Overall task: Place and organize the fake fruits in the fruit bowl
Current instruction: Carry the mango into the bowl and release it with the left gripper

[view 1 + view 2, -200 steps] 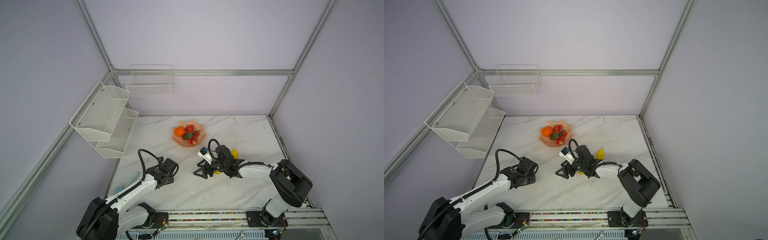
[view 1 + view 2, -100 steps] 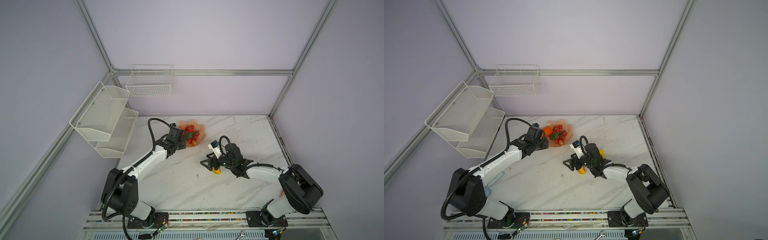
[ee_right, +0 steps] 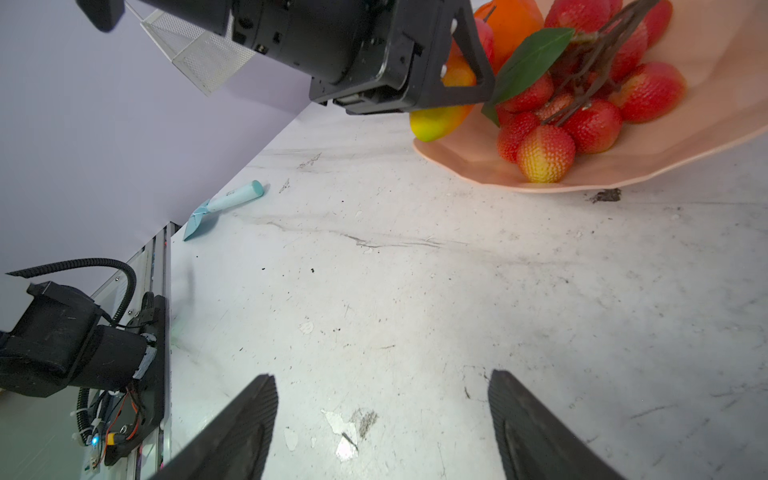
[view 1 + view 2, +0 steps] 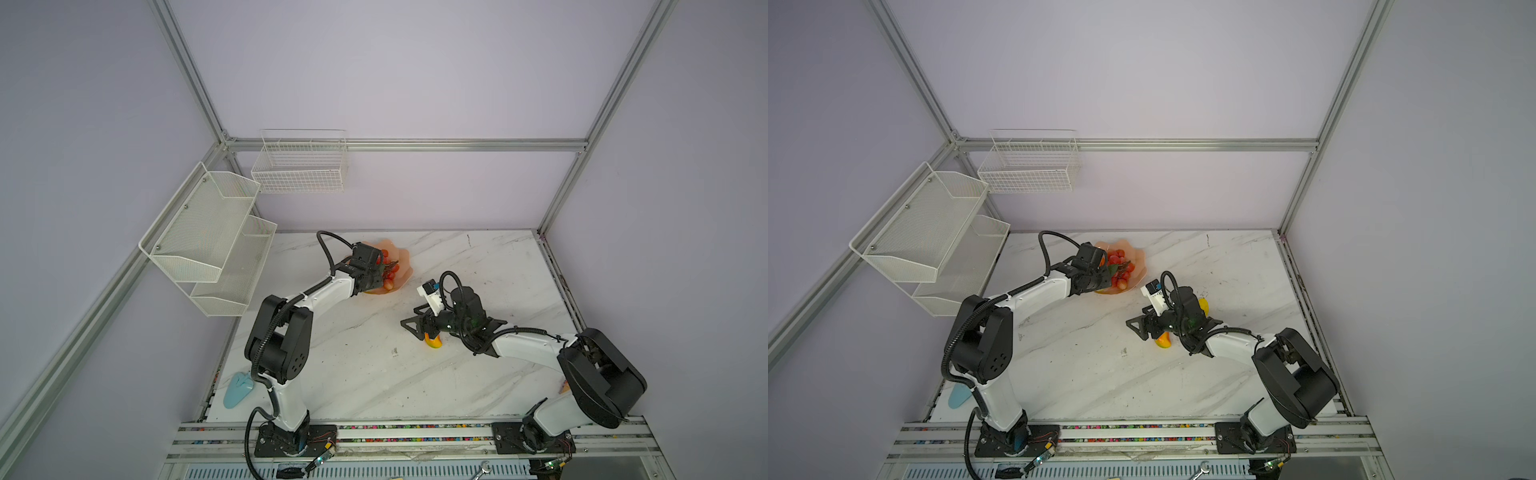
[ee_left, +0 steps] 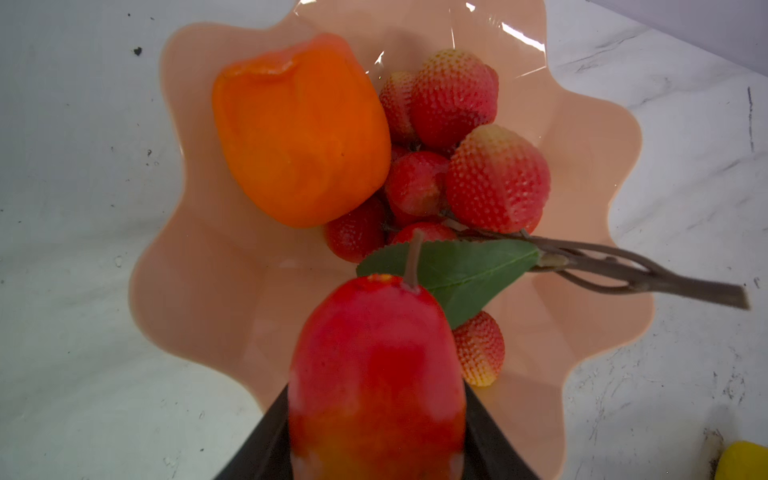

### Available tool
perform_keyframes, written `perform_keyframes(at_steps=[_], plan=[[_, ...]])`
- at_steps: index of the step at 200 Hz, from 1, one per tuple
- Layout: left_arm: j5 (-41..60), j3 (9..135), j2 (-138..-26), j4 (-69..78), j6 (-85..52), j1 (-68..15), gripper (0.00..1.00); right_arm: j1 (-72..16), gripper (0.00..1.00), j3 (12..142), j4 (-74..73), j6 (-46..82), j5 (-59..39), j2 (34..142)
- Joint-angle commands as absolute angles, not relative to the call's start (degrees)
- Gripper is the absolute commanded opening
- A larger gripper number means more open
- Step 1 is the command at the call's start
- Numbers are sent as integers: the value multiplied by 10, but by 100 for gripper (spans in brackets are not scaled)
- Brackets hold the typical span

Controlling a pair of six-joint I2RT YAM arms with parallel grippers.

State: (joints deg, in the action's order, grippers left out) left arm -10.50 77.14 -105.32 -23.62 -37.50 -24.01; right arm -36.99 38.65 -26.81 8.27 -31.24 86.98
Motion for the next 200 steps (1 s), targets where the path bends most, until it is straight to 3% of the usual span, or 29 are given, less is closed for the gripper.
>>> perform_keyframes(at_steps=[1, 65, 114, 200], plan=[[-114, 805, -1058, -189, -395, -234, 49, -367, 83, 393, -282, 82, -318, 880], [-95, 830, -1096, -191, -399, -228, 51, -367, 83, 395, -280, 80, -317, 886], [-94, 829, -1097, -197, -396, -228, 70, -367, 83, 398, -278, 81, -318, 891], [-138, 768, -981, -201, -333, -231, 77, -332, 83, 370, -273, 93, -238, 867]])
